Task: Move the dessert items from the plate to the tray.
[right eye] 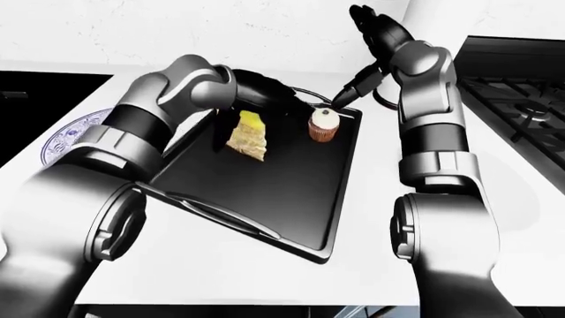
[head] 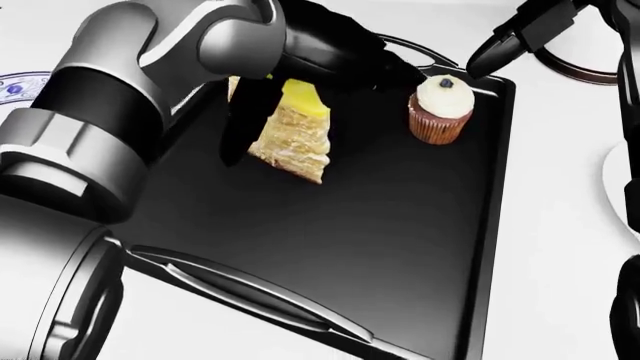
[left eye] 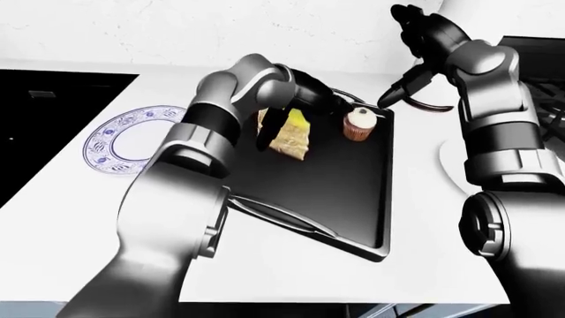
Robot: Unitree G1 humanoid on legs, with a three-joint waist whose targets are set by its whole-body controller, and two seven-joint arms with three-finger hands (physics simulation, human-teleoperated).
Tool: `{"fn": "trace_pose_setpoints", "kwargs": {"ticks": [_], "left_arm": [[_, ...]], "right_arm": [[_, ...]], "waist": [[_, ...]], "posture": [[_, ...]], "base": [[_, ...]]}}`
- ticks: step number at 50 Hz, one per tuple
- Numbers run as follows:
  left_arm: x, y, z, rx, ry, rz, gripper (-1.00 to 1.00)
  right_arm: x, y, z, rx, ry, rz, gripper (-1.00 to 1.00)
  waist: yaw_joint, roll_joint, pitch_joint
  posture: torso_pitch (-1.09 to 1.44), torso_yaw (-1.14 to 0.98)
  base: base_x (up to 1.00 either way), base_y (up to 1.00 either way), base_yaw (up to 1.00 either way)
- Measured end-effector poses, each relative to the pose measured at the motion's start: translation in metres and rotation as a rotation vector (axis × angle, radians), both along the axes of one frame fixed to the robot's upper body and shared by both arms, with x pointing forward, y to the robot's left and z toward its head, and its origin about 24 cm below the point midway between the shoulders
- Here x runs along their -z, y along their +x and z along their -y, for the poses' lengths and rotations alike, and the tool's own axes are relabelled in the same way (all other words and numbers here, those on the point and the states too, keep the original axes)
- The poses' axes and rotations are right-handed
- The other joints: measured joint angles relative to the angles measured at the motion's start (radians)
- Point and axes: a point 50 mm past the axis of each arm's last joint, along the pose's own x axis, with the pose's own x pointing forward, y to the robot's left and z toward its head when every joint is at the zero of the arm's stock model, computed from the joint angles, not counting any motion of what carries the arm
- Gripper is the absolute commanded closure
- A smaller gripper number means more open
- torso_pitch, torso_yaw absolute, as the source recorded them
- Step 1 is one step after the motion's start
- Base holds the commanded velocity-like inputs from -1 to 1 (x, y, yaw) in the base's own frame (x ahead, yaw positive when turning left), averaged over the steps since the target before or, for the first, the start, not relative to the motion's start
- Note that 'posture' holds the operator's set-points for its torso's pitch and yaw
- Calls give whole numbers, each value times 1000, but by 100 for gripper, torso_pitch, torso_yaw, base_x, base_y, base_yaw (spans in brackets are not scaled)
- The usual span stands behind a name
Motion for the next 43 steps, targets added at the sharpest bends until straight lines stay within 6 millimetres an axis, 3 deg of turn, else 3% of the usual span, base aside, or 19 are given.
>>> {"fn": "trace_pose_setpoints", "kwargs": {"ticks": [7, 12, 16, 19, 27, 32, 43], "left_arm": [[-14, 0, -3, -14, 2, 15, -100], [-50, -1, -12, -49, -68, 71, -100], [-87, 0, -35, -132, -211, 146, -100], [-103, 6, -63, -248, -371, 183, -100], [-109, 16, -114, -440, -766, 159, -100], [-113, 16, -147, -530, -983, 131, -100], [-114, 4, -198, -630, -1228, 152, -100]], "right_arm": [[-1, 0, 0, 0, 1, 4, -100], [-1, 0, 0, 1, -1, 3, -100], [-2, -1, 1, 2, -5, 4, -100], [-2, -1, 4, 14, -1, 9, -100], [-12, -2, 5, 20, 1, 51, -100], [-24, -12, 17, 40, -7, 92, -100], [-36, -43, 33, 26, -16, 133, -100]], "waist": [[-1, 1, 2], [-2, 2, 8], [-4, 11, 6], [-6, 20, 0], [-10, 30, 2], [-9, 32, 6], [-9, 37, 3]], "posture": [[0, 0], [0, 0], [0, 0], [0, 0], [0, 0], [0, 0], [0, 0]], "base": [[0, 0, 0], [0, 0, 0], [0, 0, 0], [0, 0, 0], [0, 0, 0], [0, 0, 0], [0, 0, 0]]}}
